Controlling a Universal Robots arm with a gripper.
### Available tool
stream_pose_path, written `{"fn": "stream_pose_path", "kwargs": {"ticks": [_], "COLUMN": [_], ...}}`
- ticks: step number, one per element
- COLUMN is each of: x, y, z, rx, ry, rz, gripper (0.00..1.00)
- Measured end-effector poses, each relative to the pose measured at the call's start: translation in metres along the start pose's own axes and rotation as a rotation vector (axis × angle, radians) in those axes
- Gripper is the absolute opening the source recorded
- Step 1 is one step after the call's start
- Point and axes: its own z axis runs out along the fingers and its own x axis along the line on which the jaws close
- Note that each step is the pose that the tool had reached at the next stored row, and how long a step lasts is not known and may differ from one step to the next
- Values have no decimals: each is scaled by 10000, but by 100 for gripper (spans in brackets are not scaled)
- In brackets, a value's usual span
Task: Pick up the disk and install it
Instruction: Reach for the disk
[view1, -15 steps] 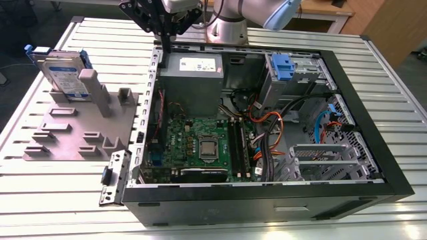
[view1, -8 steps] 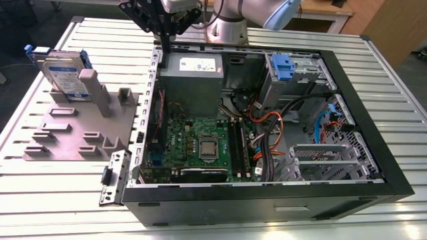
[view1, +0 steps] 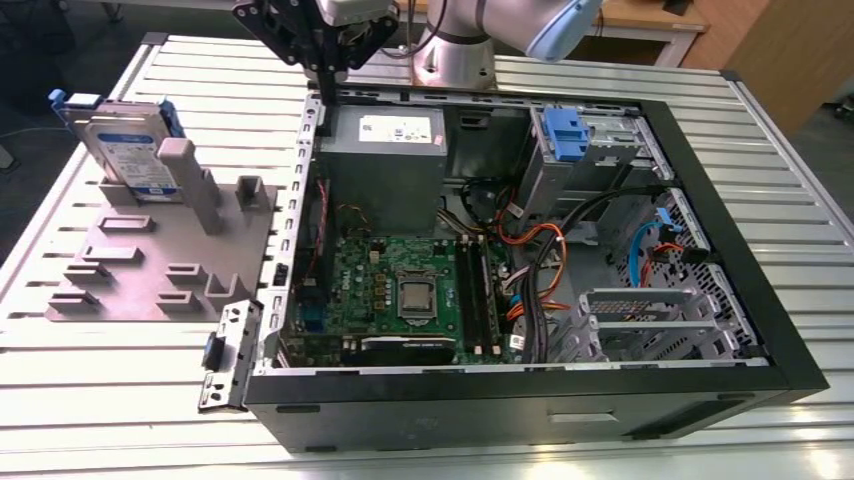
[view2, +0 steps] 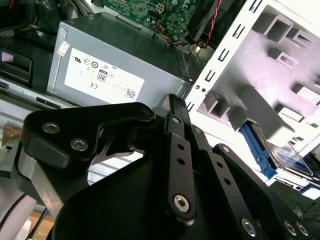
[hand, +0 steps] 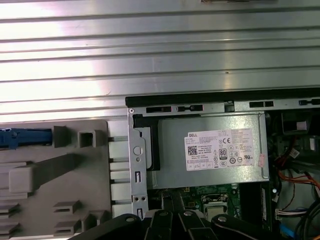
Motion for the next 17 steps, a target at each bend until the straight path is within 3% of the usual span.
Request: {"fn": "stream_pose_path", "kwargs": {"ticks": [9,17], "x": [18,73], "y": [-1,-5], "z": [0,2], "rx": [0,2], "ry": [-1,3], "rz": [1,-1], "gripper": [11,11]}}
